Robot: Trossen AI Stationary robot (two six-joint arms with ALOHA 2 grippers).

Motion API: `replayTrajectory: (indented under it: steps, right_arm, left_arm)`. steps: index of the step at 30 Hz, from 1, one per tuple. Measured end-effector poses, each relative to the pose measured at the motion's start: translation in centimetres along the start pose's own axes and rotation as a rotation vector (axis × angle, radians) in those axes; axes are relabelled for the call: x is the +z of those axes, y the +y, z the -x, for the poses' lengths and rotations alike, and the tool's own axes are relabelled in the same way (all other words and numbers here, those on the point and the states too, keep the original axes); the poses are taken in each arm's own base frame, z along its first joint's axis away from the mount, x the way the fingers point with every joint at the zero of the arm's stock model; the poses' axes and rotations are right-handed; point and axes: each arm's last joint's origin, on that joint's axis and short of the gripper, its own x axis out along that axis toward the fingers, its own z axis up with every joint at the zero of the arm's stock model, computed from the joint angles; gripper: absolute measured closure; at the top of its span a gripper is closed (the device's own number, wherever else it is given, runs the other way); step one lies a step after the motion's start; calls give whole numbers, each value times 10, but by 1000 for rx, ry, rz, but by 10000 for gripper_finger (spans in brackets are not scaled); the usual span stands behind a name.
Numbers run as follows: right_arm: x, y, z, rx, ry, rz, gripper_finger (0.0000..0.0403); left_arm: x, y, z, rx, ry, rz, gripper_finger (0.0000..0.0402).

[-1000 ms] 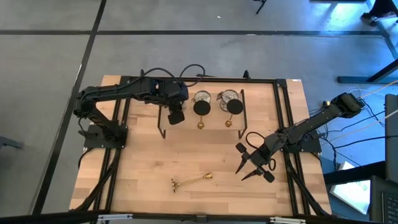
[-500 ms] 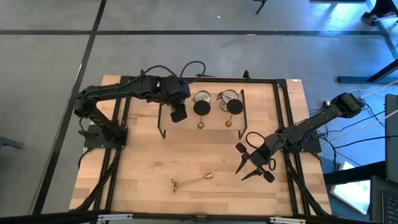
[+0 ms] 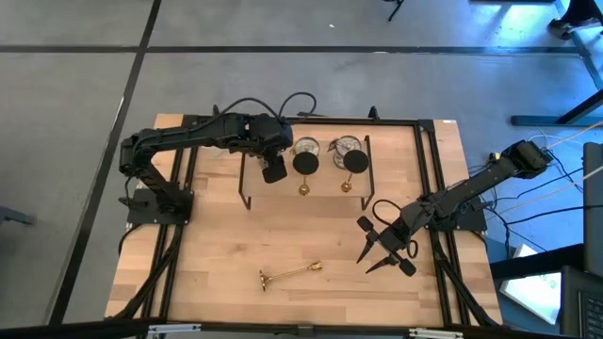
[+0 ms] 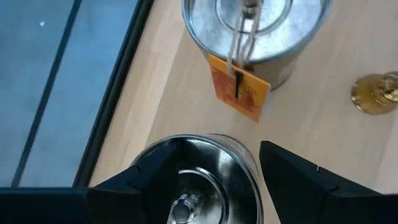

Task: Pick & Place candle stick holders
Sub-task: Put the silver scented candle on the shelf

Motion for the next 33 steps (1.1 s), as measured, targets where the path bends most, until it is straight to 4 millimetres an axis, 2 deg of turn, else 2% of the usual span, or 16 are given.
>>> replayTrajectory:
  steps: [4, 17, 33]
  right_arm:
    - [0, 0, 0, 0, 1, 0, 247]
    - [0, 0, 0, 0, 0, 0, 247]
    - [0, 0, 0, 0, 0, 0, 247]
  left_arm:
    - [1, -2, -3, 15, 6, -15, 204]
    - [-7, -10, 6, -7, 44, -45, 311]
    - [-12, -15, 8, -27, 84, -72, 391]
